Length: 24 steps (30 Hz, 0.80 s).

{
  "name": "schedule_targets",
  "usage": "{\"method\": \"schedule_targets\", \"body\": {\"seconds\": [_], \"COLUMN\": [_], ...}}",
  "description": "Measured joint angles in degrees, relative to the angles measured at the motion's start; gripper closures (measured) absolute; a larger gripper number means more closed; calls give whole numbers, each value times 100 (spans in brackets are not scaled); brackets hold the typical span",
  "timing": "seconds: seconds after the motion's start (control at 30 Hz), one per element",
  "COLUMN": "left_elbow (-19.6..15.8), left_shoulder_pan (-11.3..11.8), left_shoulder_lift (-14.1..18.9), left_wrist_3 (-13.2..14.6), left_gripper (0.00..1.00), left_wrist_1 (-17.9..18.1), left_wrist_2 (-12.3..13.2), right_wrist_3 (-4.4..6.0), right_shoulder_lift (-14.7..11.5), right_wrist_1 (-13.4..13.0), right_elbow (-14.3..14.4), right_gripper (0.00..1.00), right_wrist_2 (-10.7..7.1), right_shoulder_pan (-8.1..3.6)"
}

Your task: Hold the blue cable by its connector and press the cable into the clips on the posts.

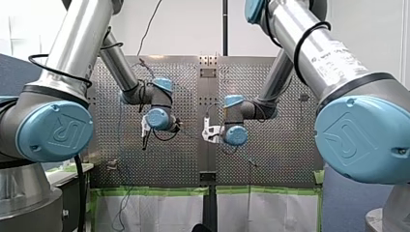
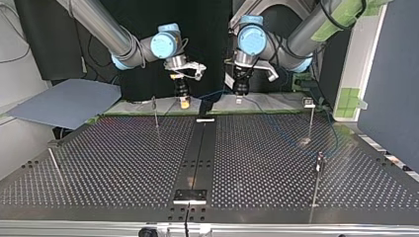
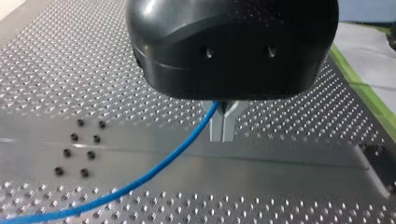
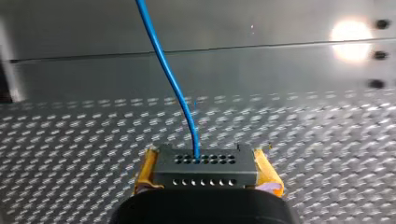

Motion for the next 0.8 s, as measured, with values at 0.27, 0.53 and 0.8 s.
{"method": "schedule_targets", "body": {"seconds": [0.27, 0.53, 0.8], "left_elbow": [321, 721, 1095], "left_shoulder_pan": [-401, -802, -1209], "left_shoulder_lift": [-411, -813, -1219], "left_wrist_3": [-161, -207, -183], "left_gripper": [100, 100, 100], "left_wrist_1": [410, 812, 1073], "left_wrist_2": [-368, -709, -785], "right_wrist_3": [25, 123, 190], "right_shoulder_lift": [414, 588, 599], "right_wrist_1": [-404, -745, -1113], "right_elbow": [414, 763, 1132], "right_gripper": [100, 100, 100], "right_wrist_2": [80, 99, -179], "right_shoulder_pan": [-56, -335, -703]}}
